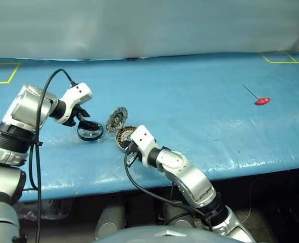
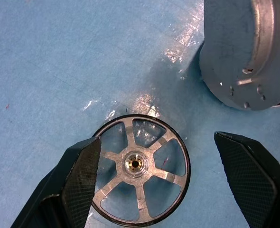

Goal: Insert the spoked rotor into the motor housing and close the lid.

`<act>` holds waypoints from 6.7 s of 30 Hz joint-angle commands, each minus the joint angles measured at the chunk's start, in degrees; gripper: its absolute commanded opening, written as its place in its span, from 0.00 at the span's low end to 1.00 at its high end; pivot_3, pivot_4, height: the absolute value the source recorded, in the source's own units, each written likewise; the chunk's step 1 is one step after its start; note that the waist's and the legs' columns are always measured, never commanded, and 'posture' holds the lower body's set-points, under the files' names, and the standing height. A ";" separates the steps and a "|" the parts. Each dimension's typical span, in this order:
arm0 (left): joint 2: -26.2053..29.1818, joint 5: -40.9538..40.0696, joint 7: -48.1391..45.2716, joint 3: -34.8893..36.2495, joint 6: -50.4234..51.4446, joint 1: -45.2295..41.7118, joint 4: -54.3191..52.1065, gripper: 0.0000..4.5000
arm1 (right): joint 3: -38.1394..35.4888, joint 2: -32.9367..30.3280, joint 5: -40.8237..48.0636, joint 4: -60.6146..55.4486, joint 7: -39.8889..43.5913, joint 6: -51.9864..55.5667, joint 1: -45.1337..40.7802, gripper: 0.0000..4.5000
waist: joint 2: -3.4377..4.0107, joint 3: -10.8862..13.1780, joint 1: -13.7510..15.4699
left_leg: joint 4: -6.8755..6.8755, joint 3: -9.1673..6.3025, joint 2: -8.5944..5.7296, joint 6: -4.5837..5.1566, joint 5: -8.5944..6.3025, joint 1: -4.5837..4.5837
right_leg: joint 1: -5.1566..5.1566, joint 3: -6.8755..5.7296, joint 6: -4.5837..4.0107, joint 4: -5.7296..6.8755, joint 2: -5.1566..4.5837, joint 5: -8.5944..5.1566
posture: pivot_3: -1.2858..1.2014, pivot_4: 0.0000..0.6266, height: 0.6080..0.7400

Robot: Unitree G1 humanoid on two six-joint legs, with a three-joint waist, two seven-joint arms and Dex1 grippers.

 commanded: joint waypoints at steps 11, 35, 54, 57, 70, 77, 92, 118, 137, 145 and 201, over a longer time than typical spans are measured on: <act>0.05 -1.85 5.17 -0.58 4.78 1.94 0.07 0.92 | 0.40 0.51 -0.21 -0.90 -0.10 -1.62 -0.16 0.00 | 0.00 0.00 -0.03 | 0.00 0.00 0.01 -0.01 0.00 0.01 | -0.01 0.03 0.00 0.01 0.00 0.01 | 0.52 0.24 1.00; -0.93 -6.36 5.12 1.15 4.29 -1.04 3.02 0.92 | 0.85 -0.11 -0.82 -1.11 0.00 -1.56 0.45 0.00 | -0.01 -0.01 0.06 | 0.03 -0.01 -0.02 -0.01 0.01 0.01 | 0.01 0.02 0.00 0.02 -0.02 0.02 | 0.52 0.24 1.00; 2.06 -7.61 5.73 0.64 6.33 0.39 -1.47 0.92 | 1.38 0.60 -1.24 0.11 0.65 -2.44 0.22 0.00 | -0.01 -0.01 0.04 | 0.03 -0.01 -0.03 -0.01 0.01 0.01 | 0.01 0.02 0.00 0.03 -0.02 0.02 | 0.52 0.24 1.00; 3.59 -6.93 4.64 -0.46 4.52 0.70 -2.76 0.92 | 1.35 0.64 -1.25 0.26 0.70 -2.43 0.15 0.00 | -0.01 -0.01 -0.04 | 0.03 0.00 -0.02 -0.01 0.01 0.02 | 0.01 0.04 0.00 0.03 -0.02 0.02 | 0.52 0.24 1.00; 13.08 -1.61 -5.15 1.70 -33.90 3.83 -0.87 0.92 | 1.38 0.94 -1.41 1.06 0.82 -3.10 -0.08 0.00 | 0.00 0.00 0.55 | 0.01 0.01 -0.03 -0.03 0.02 0.01 | 0.00 0.02 -0.10 -0.01 -0.04 0.02 | 0.52 0.24 1.00; 10.95 3.02 -9.82 -0.38 -45.41 2.71 7.38 0.92 | 1.14 1.58 -1.48 0.93 -0.08 -3.45 0.44 0.00 | 0.00 0.00 0.48 | 0.01 0.06 -0.03 0.00 0.01 0.01 | 0.00 0.04 -0.02 -0.01 -0.01 0.01 | 0.52 0.24 1.00; 7.10 4.81 -14.13 0.29 -53.10 6.66 8.62 0.92 | 0.67 1.12 -1.51 0.04 -1.16 -2.97 1.42 0.00 | -0.04 -0.02 0.33 | 0.05 0.07 0.00 0.06 -0.01 0.01 | 0.02 0.04 0.01 0.01 -0.01 0.02 | 0.52 0.24 1.00; 3.93 9.92 -9.76 0.94 -52.90 4.22 14.36 0.92 | 0.36 1.11 -1.57 -0.20 -1.65 -2.75 1.65 0.00 | -0.04 -0.03 0.44 | 0.08 0.06 -0.01 0.07 0.00 0.02 | 0.04 0.02 0.04 0.02 0.00 0.04 | 0.52 0.24 1.00; 1.82 11.72 -8.61 -0.21 -53.43 4.69 16.39 0.92 | 0.32 0.57 -1.74 -0.93 -1.88 -2.14 2.11 0.00 | -0.04 -0.03 0.46 | 0.10 0.06 -0.01 0.07 0.00 0.01 | 0.04 0.02 0.04 0.03 -0.01 0.04 | 0.52 0.24 1.00; 0.66 13.00 -7.42 -0.20 -54.47 5.13 17.11 0.92 | 0.36 0.47 -1.80 -1.12 -1.82 -2.06 2.12 0.00 | -0.05 -0.03 0.48 | 0.10 0.06 -0.01 0.07 0.00 0.02 | 0.04 0.02 0.04 0.03 -0.01 0.05 | 0.52 0.24 1.00; 5.42 4.06 -13.40 9.50 -45.74 -7.92 -10.63 0.29 | -1.26 -4.56 -2.04 -1.75 1.58 -1.17 1.51 0.00 | -0.05 -0.04 0.38 | 0.18 0.09 0.02 0.11 -0.01 0.02 | 0.09 0.04 0.07 0.01 0.03 0.04 | 0.52 0.24 1.00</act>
